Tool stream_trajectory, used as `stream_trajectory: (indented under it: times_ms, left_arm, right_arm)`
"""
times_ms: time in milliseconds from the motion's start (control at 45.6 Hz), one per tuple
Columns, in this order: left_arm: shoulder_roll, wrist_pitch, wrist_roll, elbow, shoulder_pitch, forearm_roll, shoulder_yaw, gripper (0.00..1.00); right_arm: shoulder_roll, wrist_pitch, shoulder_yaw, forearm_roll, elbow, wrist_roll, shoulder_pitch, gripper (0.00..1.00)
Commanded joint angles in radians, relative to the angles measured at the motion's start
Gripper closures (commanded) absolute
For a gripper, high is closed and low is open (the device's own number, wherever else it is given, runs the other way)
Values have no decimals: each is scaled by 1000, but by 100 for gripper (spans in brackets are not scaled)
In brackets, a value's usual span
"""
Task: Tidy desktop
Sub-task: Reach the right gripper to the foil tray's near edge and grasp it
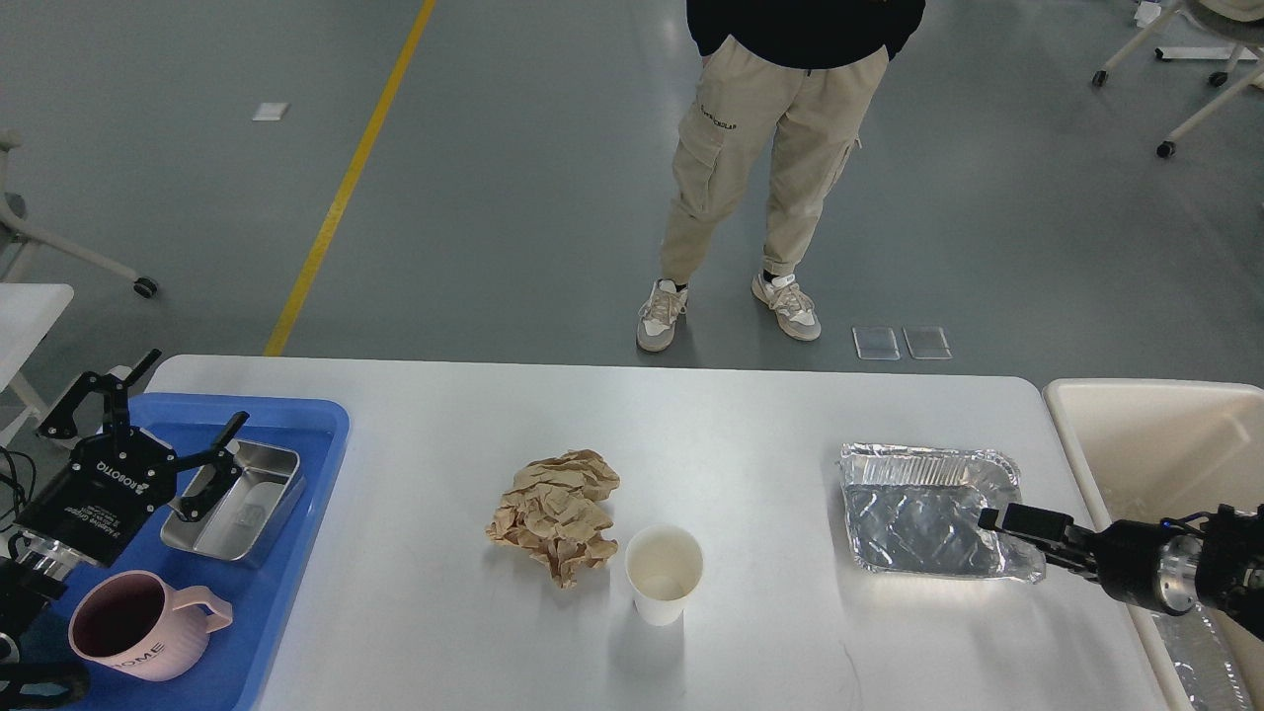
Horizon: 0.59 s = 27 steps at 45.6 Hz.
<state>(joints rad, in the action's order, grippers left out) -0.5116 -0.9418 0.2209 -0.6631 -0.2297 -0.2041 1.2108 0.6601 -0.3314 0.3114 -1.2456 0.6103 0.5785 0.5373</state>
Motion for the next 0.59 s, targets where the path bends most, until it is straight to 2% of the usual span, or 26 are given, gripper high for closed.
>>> stream_trajectory:
  times_ms: [0,131,570]
  left_arm:
    - [-2,-15,0,-1,12,0,21,3]
    - [-2,-18,0,0,18,0,29,3]
    - [2,-18,0,0,30,0,32,3]
  right_arm:
    - [-7,2,-32,0,-23,8,29,0]
    - [-7,0,-44,0,-41,24,32,0]
    - [-86,0,-94,0,-46,24,39,0]
